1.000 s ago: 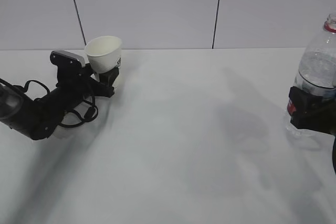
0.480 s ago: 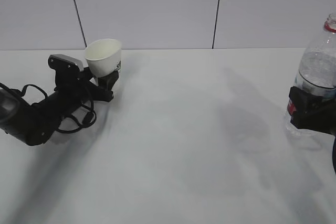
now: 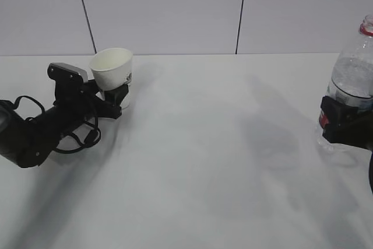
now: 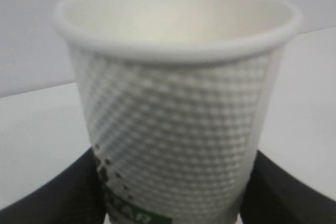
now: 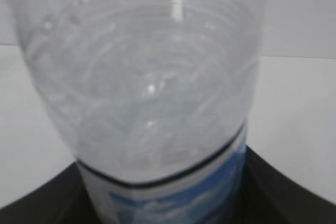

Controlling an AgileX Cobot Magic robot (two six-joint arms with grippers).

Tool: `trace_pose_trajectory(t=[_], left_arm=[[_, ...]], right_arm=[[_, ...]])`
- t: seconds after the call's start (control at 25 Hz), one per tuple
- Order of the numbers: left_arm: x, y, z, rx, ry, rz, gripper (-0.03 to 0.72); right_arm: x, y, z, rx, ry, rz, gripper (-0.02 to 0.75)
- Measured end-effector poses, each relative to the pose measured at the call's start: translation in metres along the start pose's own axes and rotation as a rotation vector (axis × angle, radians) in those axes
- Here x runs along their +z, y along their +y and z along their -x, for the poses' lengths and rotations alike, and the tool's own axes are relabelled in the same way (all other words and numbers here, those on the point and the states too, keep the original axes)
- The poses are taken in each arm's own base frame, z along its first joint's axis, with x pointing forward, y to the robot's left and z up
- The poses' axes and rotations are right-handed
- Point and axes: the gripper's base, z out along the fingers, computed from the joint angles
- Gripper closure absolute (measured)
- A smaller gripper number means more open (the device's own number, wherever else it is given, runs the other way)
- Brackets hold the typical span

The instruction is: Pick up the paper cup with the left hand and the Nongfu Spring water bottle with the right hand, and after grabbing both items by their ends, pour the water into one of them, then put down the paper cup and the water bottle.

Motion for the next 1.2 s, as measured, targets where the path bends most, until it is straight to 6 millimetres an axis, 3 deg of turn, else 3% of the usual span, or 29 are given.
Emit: trace_pose_trajectory(t=[0.92, 1.2], left_arm=[[-0.033, -0.028, 0.034, 0.099, 0.031, -0.208, 0.201], [-0.036, -0.039, 0.034, 0.086, 0.053, -0.328, 0.202]], right_arm=[[0.000, -0.002, 0.000, 0.010, 0.000, -0.018, 0.287], [0.000, -0.002, 0.000, 0.011, 0.000, -0.020, 0.287]])
